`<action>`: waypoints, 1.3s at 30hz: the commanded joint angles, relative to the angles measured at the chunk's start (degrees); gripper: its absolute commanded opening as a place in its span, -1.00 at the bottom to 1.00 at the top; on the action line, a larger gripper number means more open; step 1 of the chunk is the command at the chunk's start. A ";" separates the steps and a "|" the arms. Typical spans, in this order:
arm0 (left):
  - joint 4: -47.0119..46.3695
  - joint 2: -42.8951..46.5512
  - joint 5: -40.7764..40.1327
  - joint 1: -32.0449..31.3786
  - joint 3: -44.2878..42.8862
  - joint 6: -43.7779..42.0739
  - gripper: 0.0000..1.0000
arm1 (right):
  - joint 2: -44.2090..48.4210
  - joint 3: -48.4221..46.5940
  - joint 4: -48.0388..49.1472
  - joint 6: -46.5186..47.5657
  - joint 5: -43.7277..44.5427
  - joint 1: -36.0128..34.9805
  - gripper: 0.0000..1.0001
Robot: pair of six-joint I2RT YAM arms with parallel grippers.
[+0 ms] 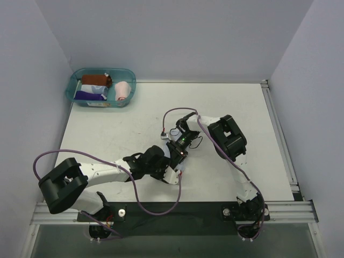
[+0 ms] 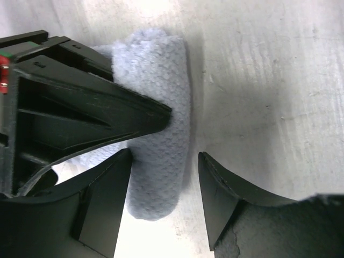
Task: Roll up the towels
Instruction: Roll the towel
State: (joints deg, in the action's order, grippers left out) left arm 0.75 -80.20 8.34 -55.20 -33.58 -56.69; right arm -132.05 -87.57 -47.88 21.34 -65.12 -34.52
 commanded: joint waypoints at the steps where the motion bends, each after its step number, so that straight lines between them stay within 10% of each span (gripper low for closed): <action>1: 1.00 2.59 0.71 0.62 -3.51 0.08 0.27 | -2.07 -0.06 -0.73 3.00 4.57 -0.28 -1.00; 15: 3.72 -3.46 4.40 0.97 -3.51 -2.37 0.17 | -1.99 -0.41 -0.81 3.00 4.48 0.16 -1.00; 22: 16.02 -7.42 7.39 0.62 -8.33 -1.33 -0.27 | -0.85 -1.46 -0.99 2.13 6.49 1.56 -1.00; 29: 26.66 -9.09 11.17 0.79 -11.59 1.39 -1.00 | 4.69 -4.27 -1.60 0.19 10.28 7.17 -0.21; 39: 42.38 -20.24 19.69 7.98 -25.11 5.18 -1.00 | 23.13 -2.79 -2.22 0.01 12.56 22.28 -0.21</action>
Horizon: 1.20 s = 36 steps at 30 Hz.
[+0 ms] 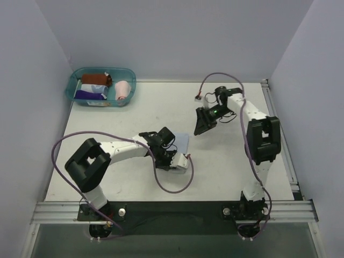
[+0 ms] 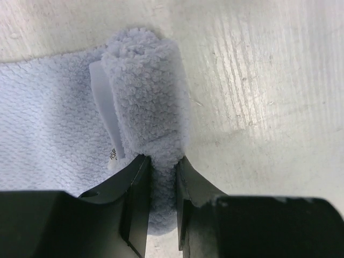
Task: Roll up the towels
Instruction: Roll the towel
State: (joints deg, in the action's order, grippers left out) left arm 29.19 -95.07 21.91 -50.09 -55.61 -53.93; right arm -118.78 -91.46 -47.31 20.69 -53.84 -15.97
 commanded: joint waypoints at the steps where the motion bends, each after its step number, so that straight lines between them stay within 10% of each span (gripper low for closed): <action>1: 15.36 -8.26 7.00 3.58 -4.75 2.52 -1.00 | 11.89 2.33 -2.44 0.93 1.29 5.05 -0.25; 12: 37.67 -31.92 20.10 13.78 -30.33 -0.56 -1.00 | 41.75 23.60 -2.35 6.47 5.68 8.77 -0.49; 18: 44.54 -39.66 21.24 15.89 -39.39 -2.23 -1.00 | 51.09 32.65 0.72 5.69 16.64 -8.06 -0.47; 28: 50.96 -46.52 22.03 17.30 -47.39 -2.49 -1.00 | 37.67 31.52 18.36 4.80 47.59 -38.94 -0.01; 36: 50.53 -46.53 21.95 17.48 -47.39 -1.71 -0.99 | 25.10 28.00 29.99 7.17 53.67 -43.45 0.00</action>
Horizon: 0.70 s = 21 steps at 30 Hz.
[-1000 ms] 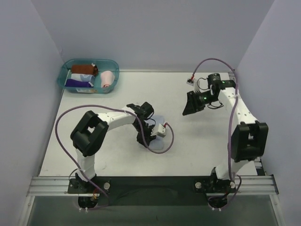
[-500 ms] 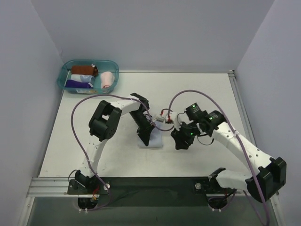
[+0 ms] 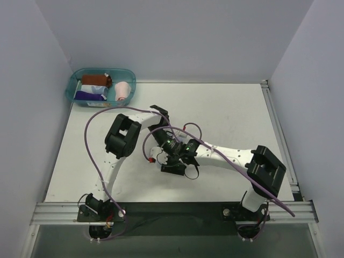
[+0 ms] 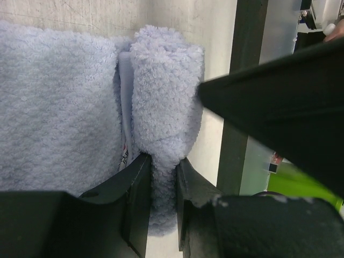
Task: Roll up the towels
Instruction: Roll the towel
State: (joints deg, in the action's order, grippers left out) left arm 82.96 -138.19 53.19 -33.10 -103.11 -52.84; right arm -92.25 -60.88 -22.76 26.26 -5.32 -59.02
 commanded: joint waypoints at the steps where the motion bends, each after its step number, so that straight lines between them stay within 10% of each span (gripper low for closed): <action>1: -3.42 -3.58 -9.42 0.58 -0.07 -2.53 -0.99 | -1.97 -2.57 6.75 2.21 5.15 -0.39 0.01; 8: -3.07 -3.75 -9.42 0.49 -0.25 -2.71 -0.97 | -5.22 -0.04 9.14 4.41 4.02 -0.21 -0.03; 21: -7.80 0.27 -6.53 2.77 2.99 0.28 -0.61 | -9.97 3.67 7.75 1.34 -13.02 4.70 -1.00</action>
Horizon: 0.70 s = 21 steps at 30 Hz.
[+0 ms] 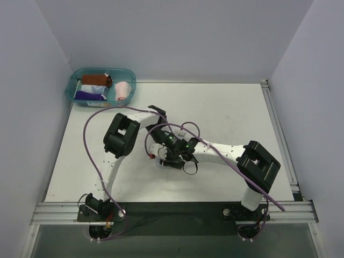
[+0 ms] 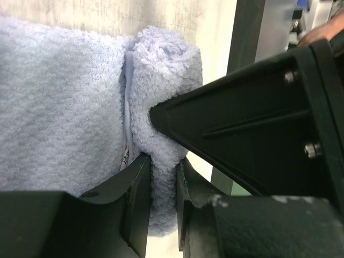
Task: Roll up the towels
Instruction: Roll the towel
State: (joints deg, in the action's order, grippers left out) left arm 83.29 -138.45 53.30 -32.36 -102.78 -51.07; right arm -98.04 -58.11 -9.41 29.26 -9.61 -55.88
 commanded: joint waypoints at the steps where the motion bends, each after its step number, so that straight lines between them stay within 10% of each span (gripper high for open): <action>1: -9.18 1.86 -5.32 2.73 5.20 -1.05 -0.52 | -4.44 -0.42 -6.49 -1.66 -10.15 2.00 -1.00; 21: -24.21 30.39 4.72 36.57 16.00 10.90 -0.09 | -14.10 -13.33 -22.92 -3.77 -25.89 8.94 -1.00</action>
State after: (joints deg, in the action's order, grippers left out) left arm 63.11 -117.78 55.42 2.20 -90.65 -40.80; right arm -107.81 -71.09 -20.36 27.05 -31.35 -48.07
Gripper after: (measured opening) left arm 0.452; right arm 0.213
